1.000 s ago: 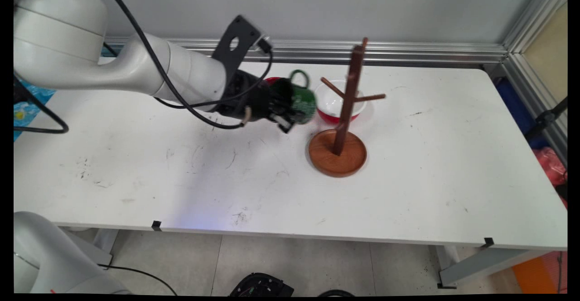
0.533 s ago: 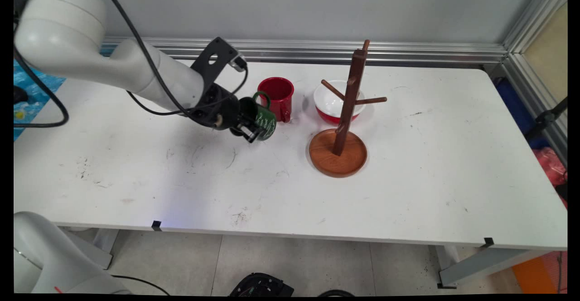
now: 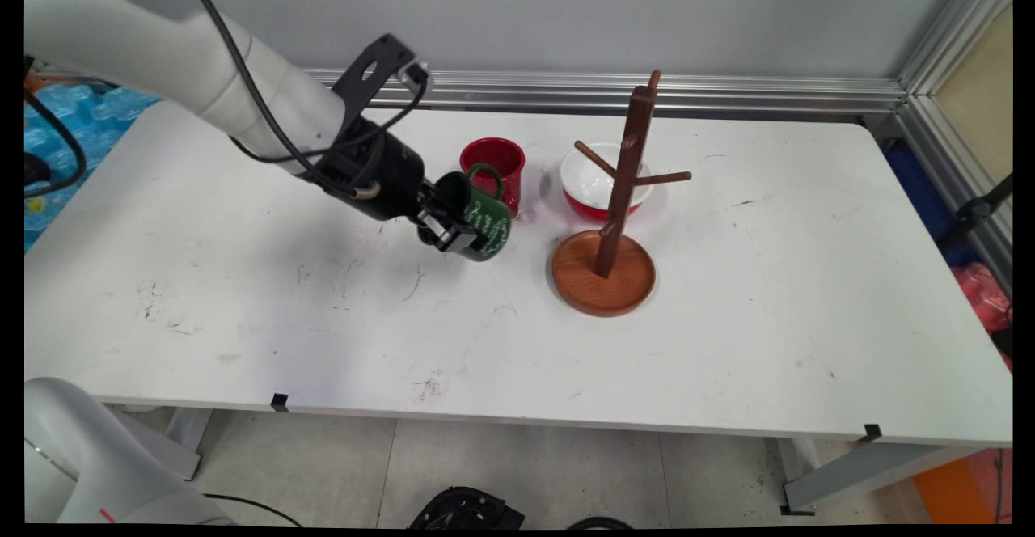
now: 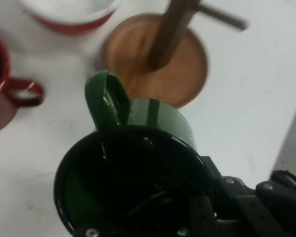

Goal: Place the picked object on the table

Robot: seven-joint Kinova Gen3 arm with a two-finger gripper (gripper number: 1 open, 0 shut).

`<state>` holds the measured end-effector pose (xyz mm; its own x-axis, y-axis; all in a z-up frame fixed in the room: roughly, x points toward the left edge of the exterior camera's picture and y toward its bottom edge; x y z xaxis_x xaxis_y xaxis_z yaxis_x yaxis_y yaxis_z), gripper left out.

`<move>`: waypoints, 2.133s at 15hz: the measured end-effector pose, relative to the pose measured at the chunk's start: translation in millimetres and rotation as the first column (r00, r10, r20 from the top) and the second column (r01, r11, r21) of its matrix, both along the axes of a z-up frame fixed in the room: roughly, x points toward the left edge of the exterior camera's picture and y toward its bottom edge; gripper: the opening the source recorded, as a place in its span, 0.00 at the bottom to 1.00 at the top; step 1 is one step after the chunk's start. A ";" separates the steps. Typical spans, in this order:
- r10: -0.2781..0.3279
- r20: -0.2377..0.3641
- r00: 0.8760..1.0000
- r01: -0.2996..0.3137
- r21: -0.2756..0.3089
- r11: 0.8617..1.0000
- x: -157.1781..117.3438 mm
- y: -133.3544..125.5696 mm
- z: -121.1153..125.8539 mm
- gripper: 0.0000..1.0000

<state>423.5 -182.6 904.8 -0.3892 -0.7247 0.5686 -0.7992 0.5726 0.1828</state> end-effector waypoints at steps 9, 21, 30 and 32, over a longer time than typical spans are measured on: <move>-0.111 0.030 0.993 0.111 -0.001 0.994 -16.7 2.4 44.5 0.00; -0.070 0.274 0.959 0.056 0.056 0.997 -43.1 3.1 34.8 0.00; -0.115 0.407 0.906 0.069 0.124 0.990 -56.4 -12.7 -19.6 0.00; -0.131 0.425 0.896 0.077 0.143 0.987 -56.8 -15.7 -31.3 0.00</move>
